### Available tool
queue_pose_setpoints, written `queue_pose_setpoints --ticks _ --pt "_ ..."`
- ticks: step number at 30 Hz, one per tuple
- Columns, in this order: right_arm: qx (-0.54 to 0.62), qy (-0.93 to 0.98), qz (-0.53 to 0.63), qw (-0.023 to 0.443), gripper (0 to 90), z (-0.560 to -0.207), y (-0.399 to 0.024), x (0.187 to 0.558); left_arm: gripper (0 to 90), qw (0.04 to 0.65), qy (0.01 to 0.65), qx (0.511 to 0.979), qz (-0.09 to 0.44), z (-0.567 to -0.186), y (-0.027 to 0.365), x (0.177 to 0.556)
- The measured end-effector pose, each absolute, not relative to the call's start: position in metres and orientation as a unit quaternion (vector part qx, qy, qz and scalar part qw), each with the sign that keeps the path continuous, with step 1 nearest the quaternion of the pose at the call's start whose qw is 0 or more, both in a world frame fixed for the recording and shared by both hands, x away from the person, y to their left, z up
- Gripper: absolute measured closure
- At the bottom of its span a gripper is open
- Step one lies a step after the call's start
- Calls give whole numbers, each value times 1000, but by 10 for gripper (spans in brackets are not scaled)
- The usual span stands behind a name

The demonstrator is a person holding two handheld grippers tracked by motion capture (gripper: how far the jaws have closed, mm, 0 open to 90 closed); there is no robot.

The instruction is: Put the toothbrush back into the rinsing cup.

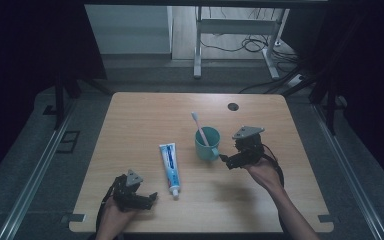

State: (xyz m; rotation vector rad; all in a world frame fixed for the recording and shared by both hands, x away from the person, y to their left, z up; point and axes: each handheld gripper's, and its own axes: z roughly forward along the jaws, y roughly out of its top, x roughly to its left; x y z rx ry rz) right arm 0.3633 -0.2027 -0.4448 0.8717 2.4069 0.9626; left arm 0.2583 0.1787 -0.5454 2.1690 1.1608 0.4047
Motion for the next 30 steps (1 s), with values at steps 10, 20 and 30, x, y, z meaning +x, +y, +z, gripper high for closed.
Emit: queue_pose_setpoints --ticks 10,20,30 --pt "310 866 347 181 0 -444 -212 357 0 318 441 825 154 -545 179 258" --pt "314 865 343 189 0 -447 -224 344 0 318 442 824 154 -545 179 258" --pt "326 860 342 189 0 -453 -240 331 0 318 441 825 155 -545 179 259"
